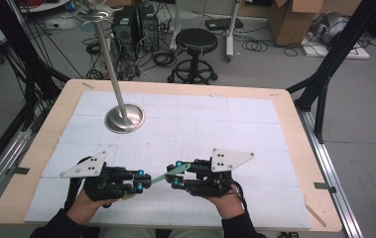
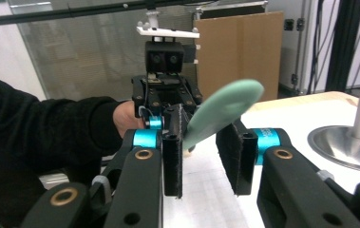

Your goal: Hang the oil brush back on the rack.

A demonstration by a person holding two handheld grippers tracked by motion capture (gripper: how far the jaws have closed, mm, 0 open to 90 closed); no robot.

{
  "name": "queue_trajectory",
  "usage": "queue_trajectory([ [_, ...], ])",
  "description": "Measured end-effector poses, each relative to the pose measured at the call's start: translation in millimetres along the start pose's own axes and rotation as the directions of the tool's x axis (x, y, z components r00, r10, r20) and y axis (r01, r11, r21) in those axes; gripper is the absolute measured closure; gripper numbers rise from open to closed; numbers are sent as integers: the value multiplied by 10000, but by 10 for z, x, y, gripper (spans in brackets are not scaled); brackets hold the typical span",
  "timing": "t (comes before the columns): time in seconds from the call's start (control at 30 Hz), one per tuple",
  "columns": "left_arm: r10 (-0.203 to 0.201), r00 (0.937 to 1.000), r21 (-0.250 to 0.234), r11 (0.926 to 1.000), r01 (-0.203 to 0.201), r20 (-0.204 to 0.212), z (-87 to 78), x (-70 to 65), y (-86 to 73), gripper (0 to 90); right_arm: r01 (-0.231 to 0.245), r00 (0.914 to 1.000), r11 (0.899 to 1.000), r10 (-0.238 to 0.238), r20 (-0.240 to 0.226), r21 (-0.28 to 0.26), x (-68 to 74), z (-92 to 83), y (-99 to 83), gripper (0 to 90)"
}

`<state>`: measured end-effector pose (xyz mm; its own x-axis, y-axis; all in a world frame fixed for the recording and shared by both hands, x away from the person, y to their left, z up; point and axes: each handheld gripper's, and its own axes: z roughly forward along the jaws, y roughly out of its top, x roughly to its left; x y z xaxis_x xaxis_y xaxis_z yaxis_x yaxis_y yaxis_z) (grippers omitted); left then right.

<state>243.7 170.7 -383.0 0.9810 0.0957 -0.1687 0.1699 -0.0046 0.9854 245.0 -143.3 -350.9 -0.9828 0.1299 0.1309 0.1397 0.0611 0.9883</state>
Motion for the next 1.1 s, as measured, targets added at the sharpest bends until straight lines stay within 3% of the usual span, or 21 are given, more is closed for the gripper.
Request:
queue_trajectory([
  [0.23,56,10000,207,9998,-57,40,6,10,-15,814,-669,9973,9977,672,-304,102,-35,13,-17,760],
  [0.67,181,9996,633,9979,-167,-213,38,19,-46,796,-755,9971,9962,759,-72,439,-31,36,-14,764],
  [0.7,51,9994,636,9980,-30,-332,42,22,-46,676,-790,9969,9952,790,22,570,-34,43,-14,764],
  [0.77,-45,9984,645,9979,81,-563,36,30,-41,643,-791,9969,9950,786,107,612,-40,45,-14,764],
  [0.83,74,9965,663,9978,-18,-838,26,29,-31,532,-936,9952,9925,910,357,781,-56,44,-13,765],
  [1.0,39,9926,745,9972,52,-1217,36,28,-32,445,-1106,9923,9877,1035,676,1103,-57,68,16,767],
  [1.1,81,9917,800,9968,22,-1286,55,12,-30,436,-1124,9916,9867,1038,772,1171,-37,107,54,767],
])
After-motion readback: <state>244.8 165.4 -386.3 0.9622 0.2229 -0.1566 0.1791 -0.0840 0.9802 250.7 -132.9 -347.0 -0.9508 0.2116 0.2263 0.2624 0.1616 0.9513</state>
